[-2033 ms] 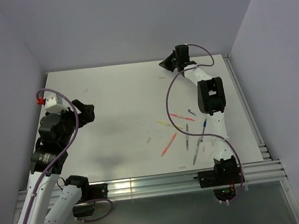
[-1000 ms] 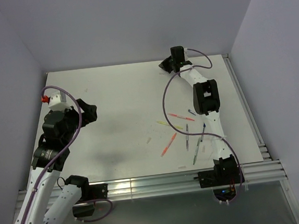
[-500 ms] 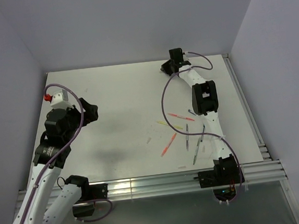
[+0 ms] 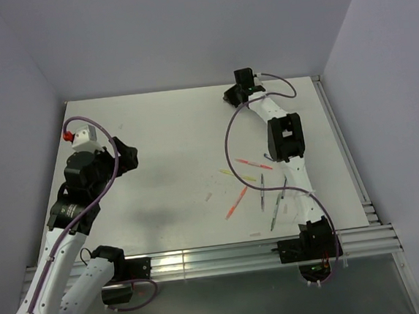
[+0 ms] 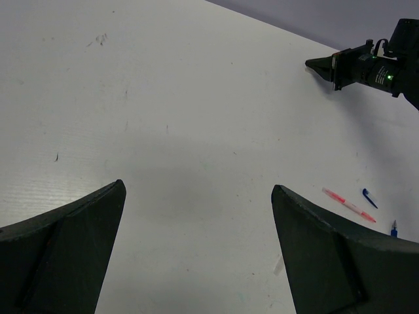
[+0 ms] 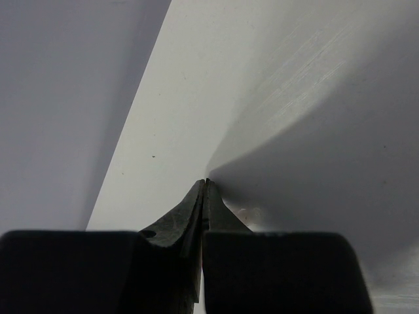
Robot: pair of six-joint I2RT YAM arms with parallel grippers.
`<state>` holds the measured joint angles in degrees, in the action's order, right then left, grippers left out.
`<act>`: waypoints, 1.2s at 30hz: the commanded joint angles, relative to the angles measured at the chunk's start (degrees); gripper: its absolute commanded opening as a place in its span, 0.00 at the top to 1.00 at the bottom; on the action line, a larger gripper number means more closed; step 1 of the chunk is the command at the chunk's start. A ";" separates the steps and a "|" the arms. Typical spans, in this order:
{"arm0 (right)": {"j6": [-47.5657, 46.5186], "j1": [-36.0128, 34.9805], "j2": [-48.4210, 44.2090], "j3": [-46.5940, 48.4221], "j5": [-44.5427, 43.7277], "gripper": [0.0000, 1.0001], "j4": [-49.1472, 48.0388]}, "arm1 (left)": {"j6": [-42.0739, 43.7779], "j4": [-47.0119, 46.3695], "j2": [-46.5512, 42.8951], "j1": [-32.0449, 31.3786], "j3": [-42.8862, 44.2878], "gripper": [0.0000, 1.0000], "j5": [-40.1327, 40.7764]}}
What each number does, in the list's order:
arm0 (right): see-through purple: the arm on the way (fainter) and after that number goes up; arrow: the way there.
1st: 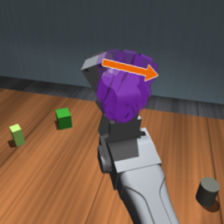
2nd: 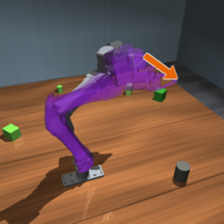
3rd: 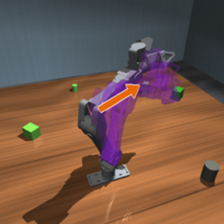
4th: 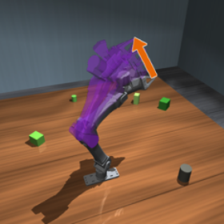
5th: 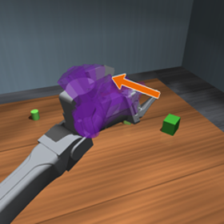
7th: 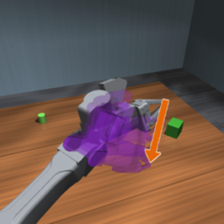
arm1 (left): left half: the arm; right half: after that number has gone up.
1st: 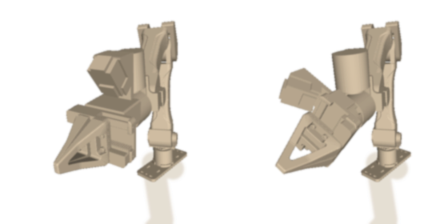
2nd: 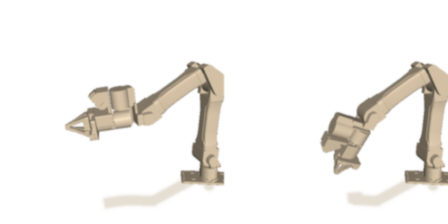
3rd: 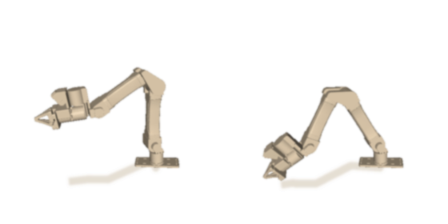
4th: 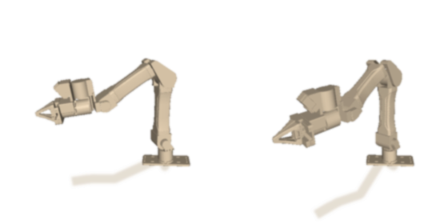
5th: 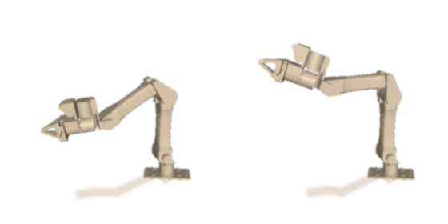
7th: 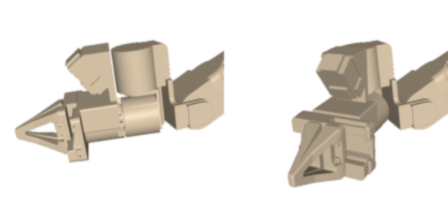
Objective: Insert the pens into the pen caps
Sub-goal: Move the pen cap to the center of the board.
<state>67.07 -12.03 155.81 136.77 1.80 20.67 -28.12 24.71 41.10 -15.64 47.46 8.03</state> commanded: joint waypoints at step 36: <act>-13.36 0.08 -16.50 -8.37 -5.67 0.73 5.61 | 0.70 -1.86 -0.58 -0.88 0.17 0.01 0.32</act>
<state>55.59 -13.74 137.19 125.29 -0.78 22.48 -28.10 24.64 40.29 -16.34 47.46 8.43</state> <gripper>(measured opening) 0.240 0.992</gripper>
